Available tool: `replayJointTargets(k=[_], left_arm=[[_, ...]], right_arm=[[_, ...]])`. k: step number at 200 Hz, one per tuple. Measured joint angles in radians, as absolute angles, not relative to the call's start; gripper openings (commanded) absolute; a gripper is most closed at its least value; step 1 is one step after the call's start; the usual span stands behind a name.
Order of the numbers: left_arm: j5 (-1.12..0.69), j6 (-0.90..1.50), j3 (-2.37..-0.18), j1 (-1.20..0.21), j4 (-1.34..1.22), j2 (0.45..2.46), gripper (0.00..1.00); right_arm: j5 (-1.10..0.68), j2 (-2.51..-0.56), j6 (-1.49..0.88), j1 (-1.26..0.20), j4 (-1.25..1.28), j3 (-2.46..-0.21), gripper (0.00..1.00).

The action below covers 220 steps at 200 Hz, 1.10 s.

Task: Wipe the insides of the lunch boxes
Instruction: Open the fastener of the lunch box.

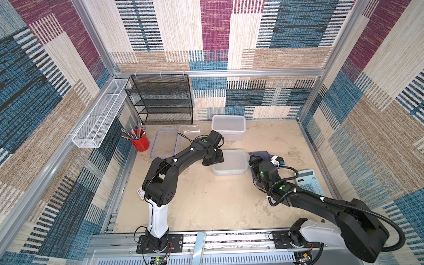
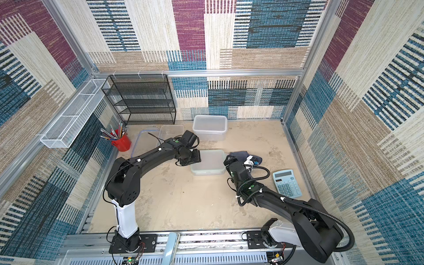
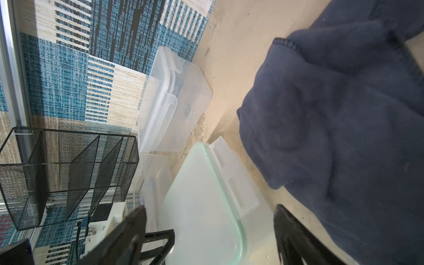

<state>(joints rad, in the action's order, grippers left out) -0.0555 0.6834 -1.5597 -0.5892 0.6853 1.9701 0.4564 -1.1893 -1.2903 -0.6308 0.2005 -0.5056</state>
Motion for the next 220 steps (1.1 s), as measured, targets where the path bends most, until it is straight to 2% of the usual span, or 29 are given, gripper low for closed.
replayJointTargets(k=[18,38,55,78,106,131,162,220], left_arm=[[-0.050,0.659,-1.605,-0.585,0.722,1.985,0.73],[-0.039,0.636,-1.663,-0.582,0.750,1.991,0.79],[-0.033,0.600,-1.713,-0.576,0.772,1.989,0.81],[-0.028,0.579,-1.756,-0.562,0.788,1.969,0.82],[-0.033,0.574,-1.726,-0.538,0.786,1.910,0.77],[-0.075,0.626,-1.541,-0.518,0.704,1.805,0.74],[-0.138,0.808,-1.233,-0.512,0.485,1.638,0.72],[-0.150,1.106,-0.968,-0.541,0.134,1.531,0.71]], right_arm=[[0.463,-1.174,-1.224,-0.631,0.134,-0.554,0.89],[0.451,-1.214,-1.129,-0.629,0.068,-0.651,0.82],[0.426,-1.285,-1.033,-0.629,0.002,-0.757,0.63],[0.377,-1.394,-0.903,-0.629,-0.057,-0.878,0.33],[0.300,-1.545,-0.758,-0.629,-0.132,-1.009,0.00],[0.245,-1.660,-0.663,-0.629,-0.175,-1.092,0.00],[0.216,-1.729,-0.600,-0.629,-0.194,-1.106,0.00],[0.193,-1.736,-0.607,-0.627,-0.012,-1.017,0.00]])
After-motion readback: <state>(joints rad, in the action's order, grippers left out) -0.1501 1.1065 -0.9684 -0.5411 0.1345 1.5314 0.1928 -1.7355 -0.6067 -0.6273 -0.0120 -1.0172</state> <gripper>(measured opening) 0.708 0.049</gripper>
